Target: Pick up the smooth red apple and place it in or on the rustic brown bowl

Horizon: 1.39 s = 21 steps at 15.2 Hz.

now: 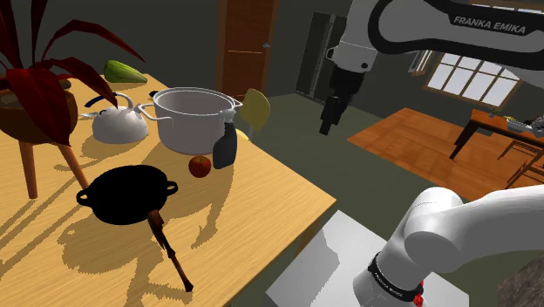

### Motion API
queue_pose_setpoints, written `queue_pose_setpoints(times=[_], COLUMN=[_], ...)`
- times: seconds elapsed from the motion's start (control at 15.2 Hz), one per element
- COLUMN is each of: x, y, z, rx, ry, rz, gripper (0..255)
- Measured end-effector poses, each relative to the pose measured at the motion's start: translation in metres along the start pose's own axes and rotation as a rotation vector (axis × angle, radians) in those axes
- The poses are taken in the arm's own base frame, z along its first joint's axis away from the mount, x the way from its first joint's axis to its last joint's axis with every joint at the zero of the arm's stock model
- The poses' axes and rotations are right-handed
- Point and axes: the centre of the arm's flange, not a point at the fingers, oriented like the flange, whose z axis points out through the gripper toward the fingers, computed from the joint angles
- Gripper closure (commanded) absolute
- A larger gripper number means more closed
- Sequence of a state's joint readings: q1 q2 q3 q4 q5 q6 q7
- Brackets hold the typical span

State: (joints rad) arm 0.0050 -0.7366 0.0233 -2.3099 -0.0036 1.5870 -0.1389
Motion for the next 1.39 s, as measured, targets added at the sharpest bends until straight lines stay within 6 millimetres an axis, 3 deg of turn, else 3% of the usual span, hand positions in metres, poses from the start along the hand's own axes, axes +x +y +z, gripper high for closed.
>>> queue_pose_setpoints(times=[0.2,1.39], x=[0.011,0.187], y=[-0.006,-0.091], z=[0.009,0.132], rx=[-0.001,-0.018], ry=[0.002,0.041], rz=[0.009,0.149], gripper=[0,0])
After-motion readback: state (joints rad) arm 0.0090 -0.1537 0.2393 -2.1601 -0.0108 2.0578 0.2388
